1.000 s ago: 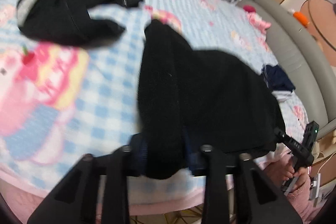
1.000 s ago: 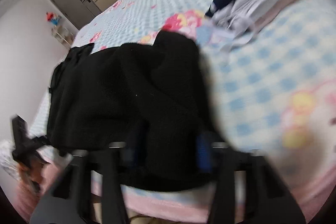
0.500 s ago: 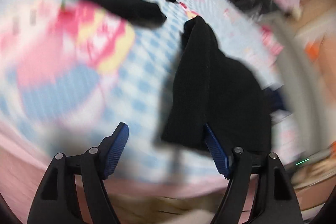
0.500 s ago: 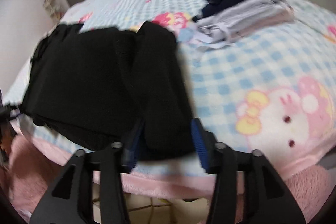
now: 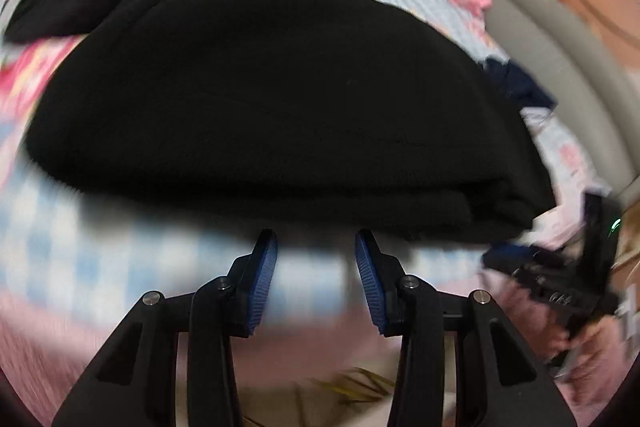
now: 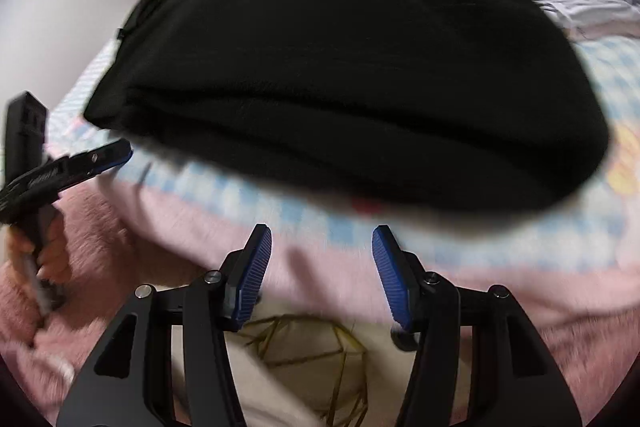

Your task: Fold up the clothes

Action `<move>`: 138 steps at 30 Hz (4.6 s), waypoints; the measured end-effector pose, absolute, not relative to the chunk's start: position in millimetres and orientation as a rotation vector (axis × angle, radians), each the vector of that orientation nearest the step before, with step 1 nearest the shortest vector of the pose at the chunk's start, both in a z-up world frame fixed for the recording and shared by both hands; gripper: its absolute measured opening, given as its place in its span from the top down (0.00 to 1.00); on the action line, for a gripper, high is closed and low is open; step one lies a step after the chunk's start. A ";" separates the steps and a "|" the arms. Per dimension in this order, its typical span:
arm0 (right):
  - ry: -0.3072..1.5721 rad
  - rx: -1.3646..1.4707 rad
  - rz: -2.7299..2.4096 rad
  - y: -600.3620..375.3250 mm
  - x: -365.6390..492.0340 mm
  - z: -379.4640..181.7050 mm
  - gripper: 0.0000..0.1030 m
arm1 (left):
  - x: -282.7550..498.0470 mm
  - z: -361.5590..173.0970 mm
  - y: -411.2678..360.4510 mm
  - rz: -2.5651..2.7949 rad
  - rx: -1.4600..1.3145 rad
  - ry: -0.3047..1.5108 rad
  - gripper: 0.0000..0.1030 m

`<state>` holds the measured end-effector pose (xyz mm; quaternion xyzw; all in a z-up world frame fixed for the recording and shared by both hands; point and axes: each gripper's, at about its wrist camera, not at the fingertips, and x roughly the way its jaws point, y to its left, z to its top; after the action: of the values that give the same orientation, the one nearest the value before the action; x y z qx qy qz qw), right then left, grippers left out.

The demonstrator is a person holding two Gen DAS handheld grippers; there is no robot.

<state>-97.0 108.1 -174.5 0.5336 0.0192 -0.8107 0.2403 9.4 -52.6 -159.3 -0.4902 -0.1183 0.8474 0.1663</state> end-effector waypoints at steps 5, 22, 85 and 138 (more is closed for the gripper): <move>-0.004 1.382 -2.296 106.8 -111.5 -164.9 0.49 | -19.8 -148.7 -48.1 2.428 -1.334 -0.342 0.59; -0.180 1.000 -2.538 85.6 -301.5 -42.0 0.50 | -249.3 -32.1 -51.4 2.548 -1.038 -0.452 0.57; -0.314 1.095 -2.572 201.4 -116.1 -124.1 0.31 | -32.8 -69.9 -149.2 3.039 -0.949 -0.586 0.40; 0.081 1.178 -2.668 214.2 -128.6 -171.9 0.62 | -65.9 -133.6 83.7 2.213 -1.132 0.024 0.32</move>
<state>-128.6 214.2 -171.9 0.4012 0.0276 -0.9087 0.1117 -65.9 83.7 -133.6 -0.4311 0.0090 0.8429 0.3220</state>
